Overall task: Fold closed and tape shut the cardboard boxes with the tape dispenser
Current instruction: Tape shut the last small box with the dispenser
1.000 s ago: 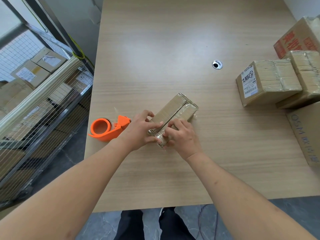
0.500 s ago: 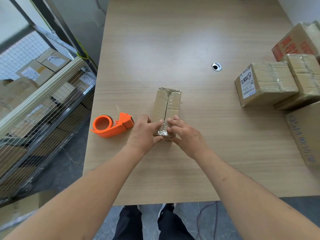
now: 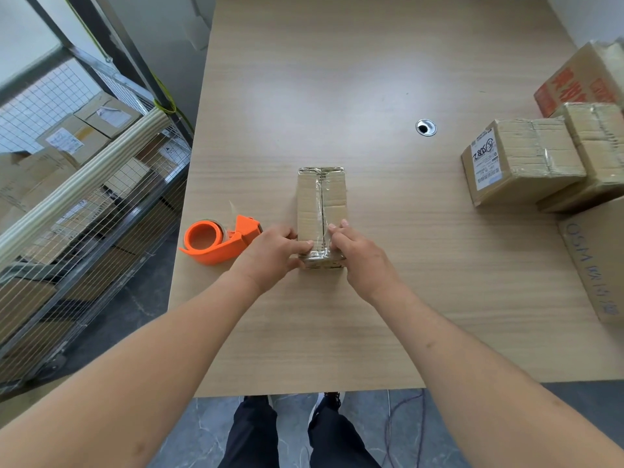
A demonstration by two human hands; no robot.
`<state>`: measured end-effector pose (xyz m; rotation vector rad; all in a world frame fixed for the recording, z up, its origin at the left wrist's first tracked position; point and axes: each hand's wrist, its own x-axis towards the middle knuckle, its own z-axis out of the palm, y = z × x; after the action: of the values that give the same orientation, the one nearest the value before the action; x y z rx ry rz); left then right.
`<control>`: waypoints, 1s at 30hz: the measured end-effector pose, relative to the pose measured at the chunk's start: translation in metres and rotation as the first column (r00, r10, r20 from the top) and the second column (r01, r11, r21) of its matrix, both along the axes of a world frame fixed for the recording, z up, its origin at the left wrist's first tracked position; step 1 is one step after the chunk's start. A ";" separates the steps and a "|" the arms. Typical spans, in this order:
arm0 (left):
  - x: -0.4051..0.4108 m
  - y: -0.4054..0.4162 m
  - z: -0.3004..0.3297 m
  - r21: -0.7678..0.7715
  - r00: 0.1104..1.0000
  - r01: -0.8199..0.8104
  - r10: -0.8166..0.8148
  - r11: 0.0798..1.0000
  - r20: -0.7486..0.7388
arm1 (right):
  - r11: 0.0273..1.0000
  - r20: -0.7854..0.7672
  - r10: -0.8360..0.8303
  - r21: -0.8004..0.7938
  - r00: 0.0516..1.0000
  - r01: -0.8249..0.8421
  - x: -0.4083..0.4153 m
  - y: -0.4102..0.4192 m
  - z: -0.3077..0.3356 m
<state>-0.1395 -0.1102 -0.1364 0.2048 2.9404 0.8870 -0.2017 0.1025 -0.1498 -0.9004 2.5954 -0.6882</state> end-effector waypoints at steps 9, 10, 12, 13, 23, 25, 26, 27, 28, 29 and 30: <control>-0.014 -0.011 0.012 -0.087 0.989 0.145 -0.142 0.986 0.045 | 0.997 -0.018 0.007 0.077 1.000 -0.005 -0.002 -0.003 0.002; -0.017 -0.009 0.015 -0.110 0.988 0.155 -0.151 0.982 0.041 | 0.997 -0.029 0.000 0.075 1.000 0.002 0.000 -0.004 0.001; -0.022 -0.004 0.018 -0.169 0.989 0.142 -0.132 0.975 0.072 | 0.997 -0.027 -0.019 0.073 0.999 0.021 0.002 -0.005 0.001; -0.024 -0.002 0.018 -0.195 0.990 0.131 -0.117 0.972 0.084 | 0.997 -0.016 -0.030 0.070 0.999 0.031 0.002 -0.005 0.003; -0.016 -0.015 0.006 -0.100 0.991 -0.090 0.099 0.991 0.088 | 0.936 -0.099 -0.279 0.196 0.955 0.294 0.013 -0.048 0.020; -0.019 -0.023 0.005 -0.137 0.989 -0.128 0.137 0.982 0.057 | 0.903 -0.149 -0.343 0.219 0.928 0.369 0.012 -0.063 0.019; -0.022 -0.027 0.006 -0.151 0.988 -0.141 0.149 0.978 0.048 | 0.884 -0.167 -0.371 0.238 0.913 0.403 0.011 -0.069 0.016; -0.023 -0.031 0.006 -0.160 0.987 -0.144 0.153 0.977 0.042 | 0.864 -0.173 -0.403 0.254 0.899 0.436 0.011 -0.076 0.013; -0.025 -0.035 0.006 -0.164 0.988 -0.142 0.150 0.976 0.038 | 0.844 -0.164 -0.437 0.265 0.884 0.467 0.011 -0.082 0.011; -0.026 -0.039 0.006 -0.167 0.988 -0.141 0.150 0.976 0.040 | 0.824 -0.149 -0.474 0.274 0.868 0.497 0.010 -0.088 0.009; -0.027 -0.042 0.006 -0.171 0.987 -0.142 0.152 0.975 0.049 | 0.802 -0.136 -0.509 0.282 0.850 0.526 0.009 -0.093 0.007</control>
<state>-0.1664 -0.1521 -0.1309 -0.0496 2.9817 0.6430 -0.1931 0.0094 -0.1432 -0.0986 2.9070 -0.3541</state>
